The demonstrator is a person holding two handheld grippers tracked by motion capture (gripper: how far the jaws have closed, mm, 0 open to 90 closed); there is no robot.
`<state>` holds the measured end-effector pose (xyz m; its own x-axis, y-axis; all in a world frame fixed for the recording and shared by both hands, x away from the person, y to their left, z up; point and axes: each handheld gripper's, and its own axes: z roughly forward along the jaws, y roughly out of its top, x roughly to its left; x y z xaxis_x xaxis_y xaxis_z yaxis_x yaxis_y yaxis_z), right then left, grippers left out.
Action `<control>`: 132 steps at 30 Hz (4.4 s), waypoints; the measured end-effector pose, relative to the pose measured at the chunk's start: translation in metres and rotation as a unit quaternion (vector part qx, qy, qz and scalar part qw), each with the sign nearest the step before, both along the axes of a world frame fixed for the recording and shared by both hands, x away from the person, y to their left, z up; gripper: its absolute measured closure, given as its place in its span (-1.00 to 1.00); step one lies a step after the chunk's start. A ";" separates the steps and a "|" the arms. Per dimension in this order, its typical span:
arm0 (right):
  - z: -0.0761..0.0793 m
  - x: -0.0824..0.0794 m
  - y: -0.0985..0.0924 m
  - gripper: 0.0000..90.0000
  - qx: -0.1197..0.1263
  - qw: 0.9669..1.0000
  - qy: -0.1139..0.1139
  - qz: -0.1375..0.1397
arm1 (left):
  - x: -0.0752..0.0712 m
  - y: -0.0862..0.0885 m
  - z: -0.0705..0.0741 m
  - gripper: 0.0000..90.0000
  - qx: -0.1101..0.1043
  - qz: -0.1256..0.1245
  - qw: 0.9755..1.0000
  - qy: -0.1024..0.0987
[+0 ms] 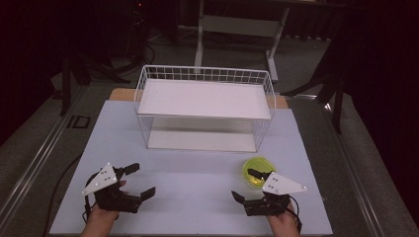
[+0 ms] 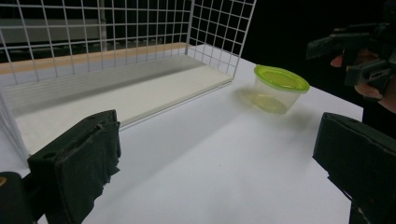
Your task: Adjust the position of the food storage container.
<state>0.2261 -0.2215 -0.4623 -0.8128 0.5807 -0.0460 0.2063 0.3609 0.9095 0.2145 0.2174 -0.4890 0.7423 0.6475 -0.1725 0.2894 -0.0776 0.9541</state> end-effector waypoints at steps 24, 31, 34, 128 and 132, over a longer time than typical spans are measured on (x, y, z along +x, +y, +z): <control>0.042 0.014 -0.015 -0.71 0.037 0.999 -0.032 -0.015 | 0.001 -0.006 -0.003 -0.96 0.005 -0.009 1.000 0.005; 0.037 0.034 -0.037 -0.74 0.040 0.997 -0.012 -0.060 | 0.001 -0.007 -0.004 -0.96 0.005 -0.011 1.000 0.005; 0.032 0.039 -0.046 -0.74 0.029 0.995 -0.014 -0.090 | 0.002 -0.007 -0.004 -0.96 0.003 -0.011 1.000 0.008; -0.072 0.094 0.039 1.00 -0.075 0.982 0.173 -0.030 | 0.000 -0.015 -0.003 -0.96 0.011 -0.025 1.000 0.003; -0.075 0.095 0.050 1.00 -0.074 0.981 0.177 -0.020 | 0.000 -0.015 -0.003 -0.96 0.011 -0.026 1.000 0.003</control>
<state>0.3212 -0.1714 -0.5374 -0.7699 0.6209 0.1476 0.5159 0.4694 0.7166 0.2147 0.2024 -0.4920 0.7737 0.6121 -0.1634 0.2902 -0.1131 0.9502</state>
